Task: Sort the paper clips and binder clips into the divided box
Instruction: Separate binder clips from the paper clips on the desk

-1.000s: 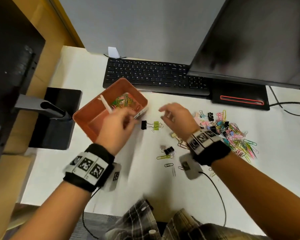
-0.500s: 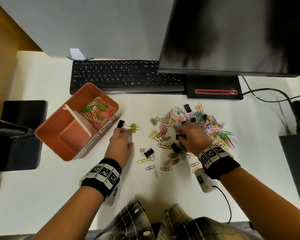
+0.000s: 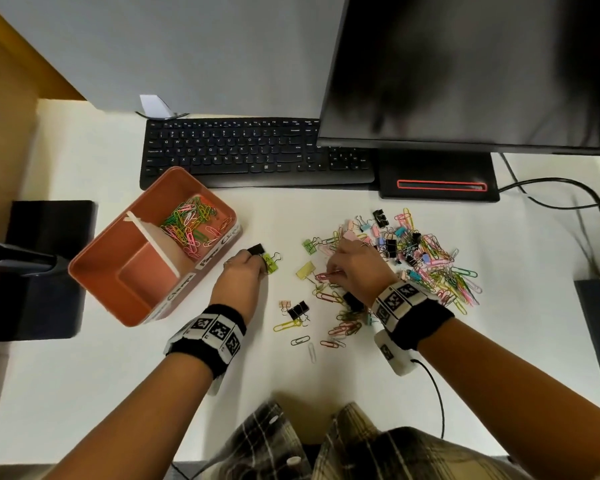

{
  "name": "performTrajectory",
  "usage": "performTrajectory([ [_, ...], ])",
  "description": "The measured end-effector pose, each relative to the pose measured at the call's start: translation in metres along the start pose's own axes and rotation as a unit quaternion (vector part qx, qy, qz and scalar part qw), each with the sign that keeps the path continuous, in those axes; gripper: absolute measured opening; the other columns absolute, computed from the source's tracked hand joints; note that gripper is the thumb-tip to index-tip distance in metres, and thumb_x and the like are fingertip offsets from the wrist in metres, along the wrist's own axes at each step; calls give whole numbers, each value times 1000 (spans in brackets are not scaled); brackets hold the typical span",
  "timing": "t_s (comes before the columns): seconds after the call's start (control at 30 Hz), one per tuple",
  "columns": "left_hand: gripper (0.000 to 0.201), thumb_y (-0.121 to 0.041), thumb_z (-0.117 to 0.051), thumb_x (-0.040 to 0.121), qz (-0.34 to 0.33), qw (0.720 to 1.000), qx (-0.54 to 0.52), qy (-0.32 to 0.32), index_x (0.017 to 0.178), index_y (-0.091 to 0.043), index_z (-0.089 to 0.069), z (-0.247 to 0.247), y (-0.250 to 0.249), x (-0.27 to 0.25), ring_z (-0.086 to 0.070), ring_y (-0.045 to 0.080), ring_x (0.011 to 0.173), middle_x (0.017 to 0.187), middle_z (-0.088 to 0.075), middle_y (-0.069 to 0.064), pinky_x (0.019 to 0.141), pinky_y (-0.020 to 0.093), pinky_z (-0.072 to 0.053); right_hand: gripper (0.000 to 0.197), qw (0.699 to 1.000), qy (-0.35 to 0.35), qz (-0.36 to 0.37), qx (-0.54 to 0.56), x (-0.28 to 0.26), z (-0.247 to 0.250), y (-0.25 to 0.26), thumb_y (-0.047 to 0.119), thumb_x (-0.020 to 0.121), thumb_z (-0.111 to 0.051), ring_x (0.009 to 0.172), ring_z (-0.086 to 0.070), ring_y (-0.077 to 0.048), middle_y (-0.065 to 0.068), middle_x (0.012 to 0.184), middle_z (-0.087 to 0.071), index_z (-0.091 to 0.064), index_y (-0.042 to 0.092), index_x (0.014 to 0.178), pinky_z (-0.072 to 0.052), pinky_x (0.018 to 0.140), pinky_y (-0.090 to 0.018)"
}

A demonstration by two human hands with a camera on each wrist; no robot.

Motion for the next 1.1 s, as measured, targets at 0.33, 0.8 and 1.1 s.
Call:
performTrajectory([
  [0.33, 17, -9, -50, 86, -21, 999, 35, -9, 100, -2, -58, 1, -4, -4, -56, 39, 80, 90, -60, 21, 67, 43, -49, 20, 997, -18, -24, 65, -13, 1, -2, 14, 89, -57, 93, -60, -22, -7, 101, -65, -63, 8, 107, -48, 81, -29],
  [0.8, 11, -11, -60, 86, -50, 993, -103, -8, 96, -11, -63, 6, -2, -65, -55, 16, 72, 87, -62, 2, 67, 20, -39, 11, 999, -1, -31, 8, -58, -17, 18, 21, 85, -63, 113, -53, -17, 0, 132, -47, -67, 16, 94, -26, 104, -40],
  [1.1, 19, -12, -57, 88, -18, 995, -72, 70, 106, -8, -61, -39, -15, -80, -58, 28, 93, 101, -63, 11, 84, 32, -45, 5, 996, -11, -72, -57, -36, -25, 18, 25, 86, -63, 108, -49, -23, 2, 101, -65, -65, 22, 88, -37, 94, -42],
])
Point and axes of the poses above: each hand's wrist, its own x-axis towards the middle knuckle, its own z-axis out of the back of the hand, y = z × x, the point moved 2 cm from there along x, towards the middle knuckle
